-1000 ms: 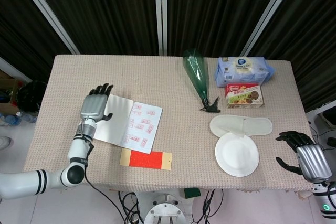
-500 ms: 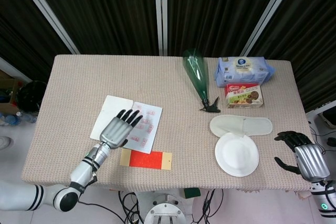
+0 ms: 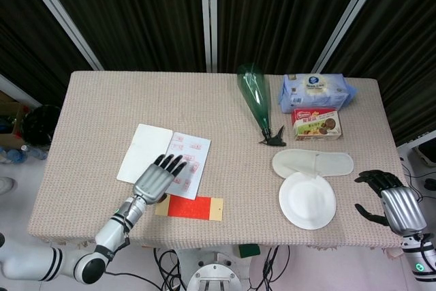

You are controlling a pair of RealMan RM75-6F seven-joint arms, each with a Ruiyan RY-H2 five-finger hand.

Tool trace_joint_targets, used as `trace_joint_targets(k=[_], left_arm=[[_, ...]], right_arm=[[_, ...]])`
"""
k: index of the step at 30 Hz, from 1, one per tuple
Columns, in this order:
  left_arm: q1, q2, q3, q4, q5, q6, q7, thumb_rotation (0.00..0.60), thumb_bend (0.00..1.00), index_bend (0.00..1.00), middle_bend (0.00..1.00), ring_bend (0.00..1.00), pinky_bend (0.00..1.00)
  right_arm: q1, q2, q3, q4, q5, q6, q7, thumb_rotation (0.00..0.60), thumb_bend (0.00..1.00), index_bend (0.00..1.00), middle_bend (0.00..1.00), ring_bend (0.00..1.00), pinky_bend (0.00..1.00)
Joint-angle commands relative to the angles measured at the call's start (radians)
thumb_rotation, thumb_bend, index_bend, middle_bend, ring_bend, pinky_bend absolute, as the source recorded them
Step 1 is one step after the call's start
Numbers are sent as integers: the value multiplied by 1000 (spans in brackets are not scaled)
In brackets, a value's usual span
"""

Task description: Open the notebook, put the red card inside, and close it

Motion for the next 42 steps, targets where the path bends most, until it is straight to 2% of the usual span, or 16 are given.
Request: trace_joint_targets(k=[1, 9, 21, 27, 32, 34, 37, 40, 42], left_arm=[[2, -19, -6, 27, -2, -7, 2, 600, 189, 0, 0, 22, 116], [3, -52, -28, 74, 8, -18, -20, 600, 183, 0, 0, 22, 117], [-41, -123, -132, 184, -29, -61, -62, 600, 169, 0, 0, 22, 116], [-58, -135, -155, 207, -69, -85, -64, 600, 169, 0, 0, 22, 116], [-45, -79, -146, 117, -68, -68, -65, 600, 169, 8, 0, 23, 117], [-37, -44, -139, 58, -77, -54, -55, 600, 170, 54, 0, 23, 117], [-30, 7, -116, -32, -73, -46, -39, 600, 189, 190, 1, 24, 117], [-28, 42, -77, -104, -48, -64, -33, 600, 232, 257, 15, 24, 117], [-33, 52, -52, -134, -42, -83, -19, 600, 244, 259, 17, 23, 116]], right_arm=[[-1, -1, 1, 1, 0, 3, 1, 600, 172, 360, 270, 210, 267], [-2, 2, 0, -2, 3, 4, -1, 600, 171, 360, 270, 210, 267], [-8, 5, 0, 1, 15, 3, 3, 600, 171, 360, 270, 210, 267], [-10, 3, 1, 9, 20, 3, 13, 600, 171, 360, 270, 210, 267], [-7, 3, 2, 11, 15, 3, 16, 600, 172, 360, 269, 210, 267], [-6, 2, 2, 12, 14, 2, 17, 600, 171, 360, 270, 210, 267], [-3, 1, 4, 14, 12, 2, 20, 600, 172, 360, 270, 210, 267], [-1, -1, 3, 15, 6, 4, 19, 600, 171, 360, 269, 210, 267], [0, -2, 2, 14, 2, 4, 19, 600, 171, 360, 270, 210, 267]])
